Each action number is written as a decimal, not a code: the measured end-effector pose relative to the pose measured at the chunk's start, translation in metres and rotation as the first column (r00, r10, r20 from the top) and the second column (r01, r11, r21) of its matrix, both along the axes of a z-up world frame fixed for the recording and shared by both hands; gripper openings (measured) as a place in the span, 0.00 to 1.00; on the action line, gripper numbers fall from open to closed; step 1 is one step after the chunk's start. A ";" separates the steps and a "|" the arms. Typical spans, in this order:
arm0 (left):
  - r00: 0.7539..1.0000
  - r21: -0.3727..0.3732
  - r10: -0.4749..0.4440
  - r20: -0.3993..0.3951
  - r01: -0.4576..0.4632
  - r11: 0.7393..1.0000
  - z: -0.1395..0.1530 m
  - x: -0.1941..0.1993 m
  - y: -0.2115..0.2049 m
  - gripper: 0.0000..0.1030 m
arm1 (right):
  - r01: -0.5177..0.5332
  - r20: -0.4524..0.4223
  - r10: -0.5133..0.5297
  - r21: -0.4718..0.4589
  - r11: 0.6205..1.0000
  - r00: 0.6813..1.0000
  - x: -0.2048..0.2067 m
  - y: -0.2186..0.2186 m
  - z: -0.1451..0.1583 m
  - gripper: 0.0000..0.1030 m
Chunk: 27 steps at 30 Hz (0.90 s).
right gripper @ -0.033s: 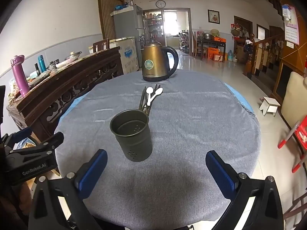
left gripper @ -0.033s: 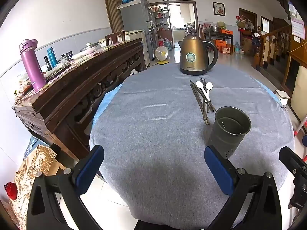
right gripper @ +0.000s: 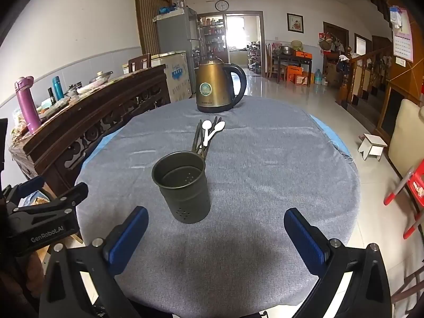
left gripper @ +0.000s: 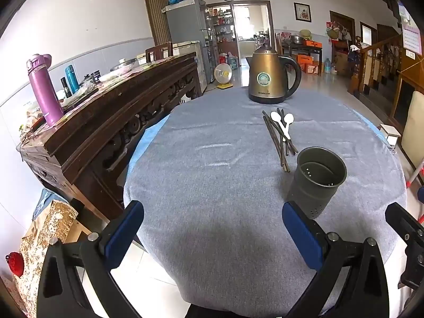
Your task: Organize utensils
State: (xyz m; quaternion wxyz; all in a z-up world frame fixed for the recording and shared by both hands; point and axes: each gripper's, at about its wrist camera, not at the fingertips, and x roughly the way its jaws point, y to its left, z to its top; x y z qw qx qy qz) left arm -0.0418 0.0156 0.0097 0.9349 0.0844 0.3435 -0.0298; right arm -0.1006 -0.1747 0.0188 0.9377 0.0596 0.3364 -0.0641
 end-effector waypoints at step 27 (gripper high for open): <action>1.000 0.000 0.004 -0.027 -0.004 1.000 -0.009 0.007 0.002 1.00 | -0.004 -0.008 0.004 0.005 1.000 1.000 0.003 0.002 -0.009 1.00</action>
